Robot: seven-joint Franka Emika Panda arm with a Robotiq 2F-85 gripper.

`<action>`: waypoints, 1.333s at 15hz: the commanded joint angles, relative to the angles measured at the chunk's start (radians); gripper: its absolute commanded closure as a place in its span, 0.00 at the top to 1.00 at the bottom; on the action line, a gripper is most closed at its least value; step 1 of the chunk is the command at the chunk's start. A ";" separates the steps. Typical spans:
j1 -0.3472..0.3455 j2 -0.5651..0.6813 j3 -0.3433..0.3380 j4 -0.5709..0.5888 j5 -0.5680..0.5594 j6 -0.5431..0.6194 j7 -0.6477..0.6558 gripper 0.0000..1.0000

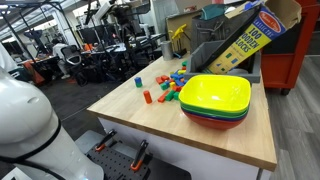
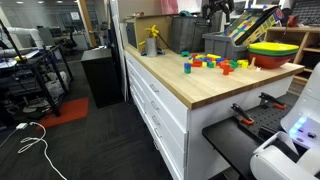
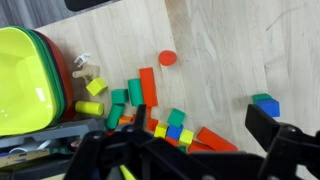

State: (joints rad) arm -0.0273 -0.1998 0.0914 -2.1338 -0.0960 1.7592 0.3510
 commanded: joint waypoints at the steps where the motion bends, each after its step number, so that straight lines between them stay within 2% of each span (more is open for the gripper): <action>1: 0.004 0.056 -0.018 0.007 0.037 -0.007 0.068 1.00; 10: 0.010 0.150 -0.048 -0.004 0.204 0.028 0.088 1.00; 15: 0.004 0.174 -0.066 -0.037 0.191 0.090 0.086 1.00; 20: 0.012 0.188 -0.068 -0.020 0.186 0.072 0.080 1.00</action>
State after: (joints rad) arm -0.0250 -0.0120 0.0340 -2.1552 0.0906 1.8333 0.4308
